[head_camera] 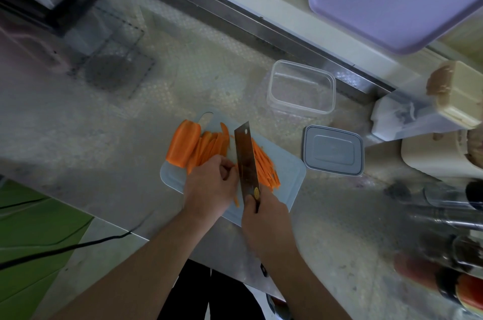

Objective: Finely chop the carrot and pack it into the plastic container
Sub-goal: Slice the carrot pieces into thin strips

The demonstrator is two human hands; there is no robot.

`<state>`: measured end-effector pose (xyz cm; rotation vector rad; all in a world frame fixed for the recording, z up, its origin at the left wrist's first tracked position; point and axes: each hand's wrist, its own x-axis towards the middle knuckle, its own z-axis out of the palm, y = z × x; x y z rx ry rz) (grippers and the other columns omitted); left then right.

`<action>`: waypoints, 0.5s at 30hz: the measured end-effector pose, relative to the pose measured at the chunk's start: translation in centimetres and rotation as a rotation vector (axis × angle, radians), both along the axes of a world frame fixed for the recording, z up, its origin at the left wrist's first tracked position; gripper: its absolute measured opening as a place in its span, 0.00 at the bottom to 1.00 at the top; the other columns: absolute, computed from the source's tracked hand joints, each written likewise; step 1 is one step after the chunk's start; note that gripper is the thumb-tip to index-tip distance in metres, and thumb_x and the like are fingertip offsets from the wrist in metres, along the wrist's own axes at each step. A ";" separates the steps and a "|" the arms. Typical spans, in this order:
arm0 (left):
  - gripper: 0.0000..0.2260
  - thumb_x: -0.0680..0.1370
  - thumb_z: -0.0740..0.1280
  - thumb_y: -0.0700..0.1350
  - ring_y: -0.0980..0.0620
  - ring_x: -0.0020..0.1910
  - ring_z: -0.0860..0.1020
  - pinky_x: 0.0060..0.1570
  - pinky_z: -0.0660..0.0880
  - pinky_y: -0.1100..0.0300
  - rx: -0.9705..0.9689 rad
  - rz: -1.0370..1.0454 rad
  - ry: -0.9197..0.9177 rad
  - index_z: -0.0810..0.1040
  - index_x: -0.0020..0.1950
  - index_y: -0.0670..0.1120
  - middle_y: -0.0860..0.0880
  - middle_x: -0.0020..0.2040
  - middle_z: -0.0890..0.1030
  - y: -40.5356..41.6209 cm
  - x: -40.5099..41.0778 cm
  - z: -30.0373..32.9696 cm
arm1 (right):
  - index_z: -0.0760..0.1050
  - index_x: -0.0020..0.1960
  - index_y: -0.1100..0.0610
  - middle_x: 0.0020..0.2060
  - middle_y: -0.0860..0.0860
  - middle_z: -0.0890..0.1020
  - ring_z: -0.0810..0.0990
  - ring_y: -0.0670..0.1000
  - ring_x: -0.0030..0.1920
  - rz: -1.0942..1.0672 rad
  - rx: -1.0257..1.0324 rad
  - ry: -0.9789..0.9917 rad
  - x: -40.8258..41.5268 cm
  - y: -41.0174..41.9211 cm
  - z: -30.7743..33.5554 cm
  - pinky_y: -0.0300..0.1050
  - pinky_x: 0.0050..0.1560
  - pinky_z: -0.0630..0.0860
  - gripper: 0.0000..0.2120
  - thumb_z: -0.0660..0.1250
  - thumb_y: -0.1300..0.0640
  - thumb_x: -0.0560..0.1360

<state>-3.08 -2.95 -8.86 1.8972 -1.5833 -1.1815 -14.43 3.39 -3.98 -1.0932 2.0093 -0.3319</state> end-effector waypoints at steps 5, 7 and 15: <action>0.05 0.81 0.69 0.50 0.58 0.31 0.77 0.32 0.77 0.54 0.002 0.005 0.006 0.80 0.46 0.54 0.55 0.31 0.79 0.0 0.0 -0.1 | 0.71 0.48 0.50 0.34 0.48 0.77 0.76 0.44 0.32 -0.012 -0.014 -0.010 0.4 0.2 -0.4 0.35 0.30 0.70 0.06 0.59 0.55 0.83; 0.04 0.81 0.69 0.50 0.58 0.32 0.77 0.33 0.78 0.53 0.001 0.007 -0.001 0.80 0.46 0.54 0.55 0.32 0.79 0.0 0.0 -0.1 | 0.72 0.50 0.50 0.33 0.48 0.77 0.77 0.41 0.33 -0.008 -0.012 -0.019 0.4 0.3 -0.4 0.33 0.30 0.70 0.05 0.59 0.55 0.83; 0.03 0.80 0.70 0.49 0.58 0.33 0.77 0.33 0.74 0.58 0.008 0.009 0.002 0.81 0.47 0.54 0.56 0.32 0.78 0.0 -0.1 -0.1 | 0.72 0.54 0.48 0.35 0.46 0.78 0.77 0.46 0.32 0.014 -0.018 -0.022 0.9 0.3 0.1 0.33 0.29 0.68 0.06 0.57 0.57 0.84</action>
